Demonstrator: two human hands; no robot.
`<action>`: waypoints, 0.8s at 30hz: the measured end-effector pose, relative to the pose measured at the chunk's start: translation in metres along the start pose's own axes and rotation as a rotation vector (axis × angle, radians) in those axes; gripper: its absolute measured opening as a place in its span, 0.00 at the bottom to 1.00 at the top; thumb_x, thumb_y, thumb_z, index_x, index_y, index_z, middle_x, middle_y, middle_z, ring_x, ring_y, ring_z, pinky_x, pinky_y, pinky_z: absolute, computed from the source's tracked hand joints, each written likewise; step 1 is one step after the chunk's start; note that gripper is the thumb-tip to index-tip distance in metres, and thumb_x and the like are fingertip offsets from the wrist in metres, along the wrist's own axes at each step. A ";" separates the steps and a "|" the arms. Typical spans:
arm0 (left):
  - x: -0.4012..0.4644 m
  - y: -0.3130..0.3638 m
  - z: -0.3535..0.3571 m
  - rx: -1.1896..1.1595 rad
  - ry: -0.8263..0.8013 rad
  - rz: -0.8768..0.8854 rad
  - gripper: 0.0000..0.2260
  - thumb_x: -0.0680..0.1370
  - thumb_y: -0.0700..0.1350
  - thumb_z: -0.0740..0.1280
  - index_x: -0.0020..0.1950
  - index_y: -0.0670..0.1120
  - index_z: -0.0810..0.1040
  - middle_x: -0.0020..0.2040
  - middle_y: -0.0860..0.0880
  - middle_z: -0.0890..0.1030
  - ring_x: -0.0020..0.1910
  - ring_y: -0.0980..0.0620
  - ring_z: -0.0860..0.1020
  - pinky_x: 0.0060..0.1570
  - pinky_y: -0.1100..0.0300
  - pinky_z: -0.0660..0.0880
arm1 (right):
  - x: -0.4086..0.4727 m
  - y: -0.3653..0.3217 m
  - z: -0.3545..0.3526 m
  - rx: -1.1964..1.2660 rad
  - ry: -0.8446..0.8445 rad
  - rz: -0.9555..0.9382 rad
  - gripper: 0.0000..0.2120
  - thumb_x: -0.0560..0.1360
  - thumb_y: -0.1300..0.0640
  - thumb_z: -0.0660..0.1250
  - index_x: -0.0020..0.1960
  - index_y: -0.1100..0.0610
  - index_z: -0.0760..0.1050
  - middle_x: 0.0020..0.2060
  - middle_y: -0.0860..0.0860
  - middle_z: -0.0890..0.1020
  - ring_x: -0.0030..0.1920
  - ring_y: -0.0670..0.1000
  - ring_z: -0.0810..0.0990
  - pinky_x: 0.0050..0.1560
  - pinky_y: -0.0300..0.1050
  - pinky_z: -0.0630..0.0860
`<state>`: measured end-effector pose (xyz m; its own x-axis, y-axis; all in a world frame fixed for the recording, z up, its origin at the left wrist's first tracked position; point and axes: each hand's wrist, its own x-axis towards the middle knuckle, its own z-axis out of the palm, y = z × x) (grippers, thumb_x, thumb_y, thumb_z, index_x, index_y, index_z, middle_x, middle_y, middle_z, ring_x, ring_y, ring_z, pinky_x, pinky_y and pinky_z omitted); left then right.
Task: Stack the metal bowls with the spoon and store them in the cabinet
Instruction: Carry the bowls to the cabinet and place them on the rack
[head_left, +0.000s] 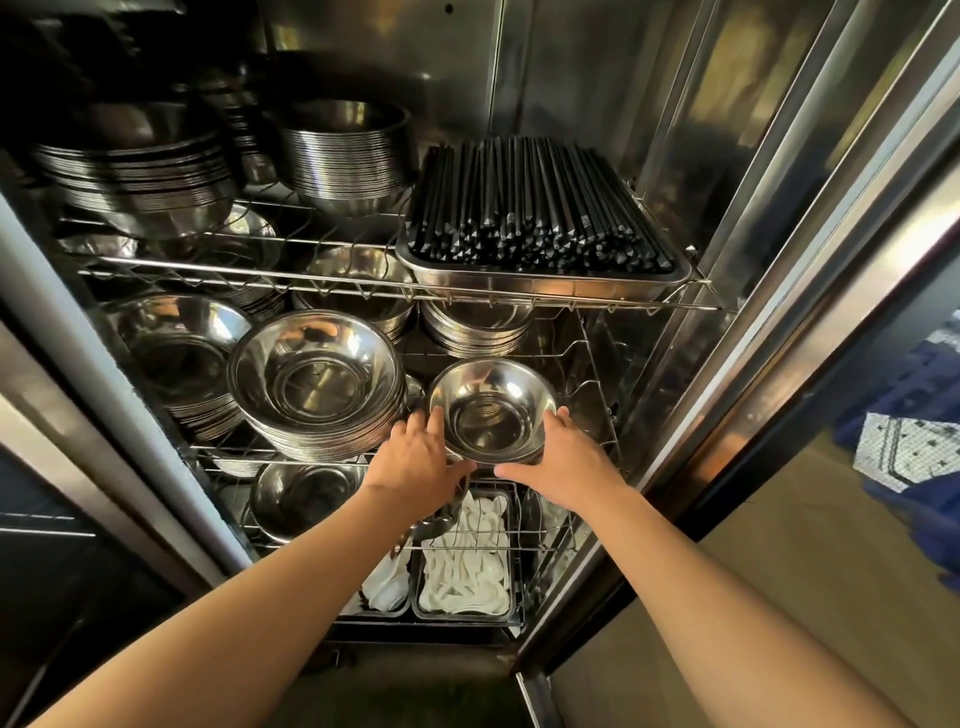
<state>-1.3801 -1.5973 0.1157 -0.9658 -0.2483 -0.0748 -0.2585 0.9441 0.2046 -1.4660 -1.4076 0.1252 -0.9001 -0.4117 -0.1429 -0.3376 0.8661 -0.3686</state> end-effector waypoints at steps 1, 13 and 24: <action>-0.002 -0.001 0.000 -0.003 0.017 -0.002 0.42 0.79 0.66 0.58 0.82 0.41 0.48 0.76 0.38 0.65 0.74 0.39 0.65 0.73 0.47 0.66 | 0.000 -0.002 0.000 -0.001 -0.006 -0.005 0.57 0.64 0.26 0.71 0.81 0.54 0.52 0.81 0.56 0.59 0.80 0.57 0.59 0.74 0.61 0.66; -0.011 -0.014 0.005 -0.138 0.138 0.000 0.33 0.80 0.57 0.63 0.79 0.43 0.57 0.71 0.41 0.70 0.67 0.41 0.69 0.68 0.49 0.69 | 0.003 -0.019 0.007 0.026 0.026 -0.069 0.53 0.65 0.31 0.74 0.79 0.54 0.57 0.78 0.57 0.63 0.77 0.58 0.64 0.73 0.61 0.67; -0.002 -0.009 0.005 -0.147 0.106 0.071 0.37 0.78 0.60 0.66 0.80 0.47 0.57 0.77 0.43 0.64 0.73 0.41 0.64 0.72 0.47 0.65 | 0.018 -0.011 0.002 -0.002 -0.036 -0.092 0.63 0.60 0.25 0.72 0.82 0.50 0.46 0.82 0.53 0.50 0.82 0.54 0.49 0.76 0.60 0.57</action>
<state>-1.3758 -1.6043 0.1087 -0.9764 -0.2110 0.0468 -0.1822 0.9201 0.3467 -1.4781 -1.4250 0.1247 -0.8549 -0.4991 -0.1417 -0.4185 0.8249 -0.3800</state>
